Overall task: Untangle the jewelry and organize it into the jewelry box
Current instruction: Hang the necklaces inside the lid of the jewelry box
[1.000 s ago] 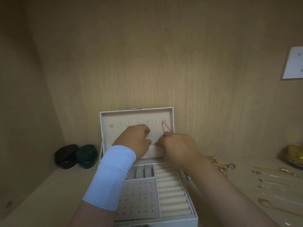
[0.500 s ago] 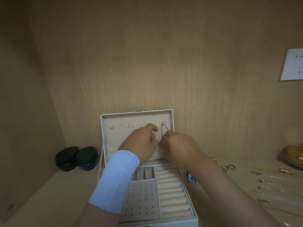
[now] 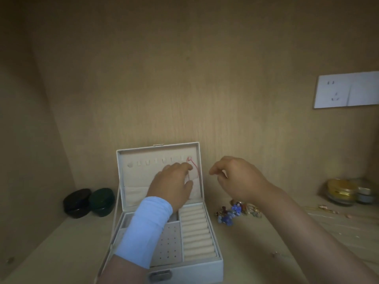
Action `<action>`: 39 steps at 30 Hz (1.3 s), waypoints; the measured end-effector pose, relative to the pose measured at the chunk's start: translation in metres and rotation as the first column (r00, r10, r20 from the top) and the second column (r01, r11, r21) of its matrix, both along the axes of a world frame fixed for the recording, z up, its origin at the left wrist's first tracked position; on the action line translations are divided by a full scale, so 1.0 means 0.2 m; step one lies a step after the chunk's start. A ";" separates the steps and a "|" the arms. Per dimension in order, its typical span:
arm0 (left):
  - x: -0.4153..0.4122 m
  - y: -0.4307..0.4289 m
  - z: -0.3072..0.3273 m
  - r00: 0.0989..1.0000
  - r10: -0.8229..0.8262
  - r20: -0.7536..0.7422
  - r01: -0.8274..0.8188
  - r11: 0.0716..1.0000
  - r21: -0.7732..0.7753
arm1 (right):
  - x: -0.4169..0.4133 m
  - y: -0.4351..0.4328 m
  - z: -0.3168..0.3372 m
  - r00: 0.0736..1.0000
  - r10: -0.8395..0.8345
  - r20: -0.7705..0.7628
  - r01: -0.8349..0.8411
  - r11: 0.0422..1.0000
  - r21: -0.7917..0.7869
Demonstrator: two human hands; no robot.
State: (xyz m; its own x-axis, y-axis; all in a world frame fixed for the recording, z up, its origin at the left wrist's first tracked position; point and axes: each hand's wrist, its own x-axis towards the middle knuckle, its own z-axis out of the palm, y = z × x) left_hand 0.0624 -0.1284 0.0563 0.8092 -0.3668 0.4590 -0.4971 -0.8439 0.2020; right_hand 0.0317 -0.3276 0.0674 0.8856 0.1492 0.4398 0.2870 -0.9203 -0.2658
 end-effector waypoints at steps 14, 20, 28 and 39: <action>-0.40 -0.70 -0.18 0.900 -0.309 -0.306 0.370 0.914 0.164 | -0.55 -0.60 -0.09 0.905 -0.156 -0.396 0.122 0.987 -0.109; -0.43 -0.78 -0.34 0.870 -0.204 -0.448 0.329 0.918 0.222 | -0.60 -0.61 -0.29 0.887 -0.140 -0.441 0.120 0.990 -0.075; -0.41 -0.77 -0.43 0.920 -0.237 -0.312 0.318 0.916 0.245 | -0.54 -0.59 -0.38 0.894 -0.078 -0.441 0.093 0.996 0.011; -0.38 -0.66 -0.31 0.747 -0.438 -0.500 0.092 0.813 -0.575 | -0.53 -0.56 -0.38 0.935 0.136 -0.329 0.055 0.857 0.512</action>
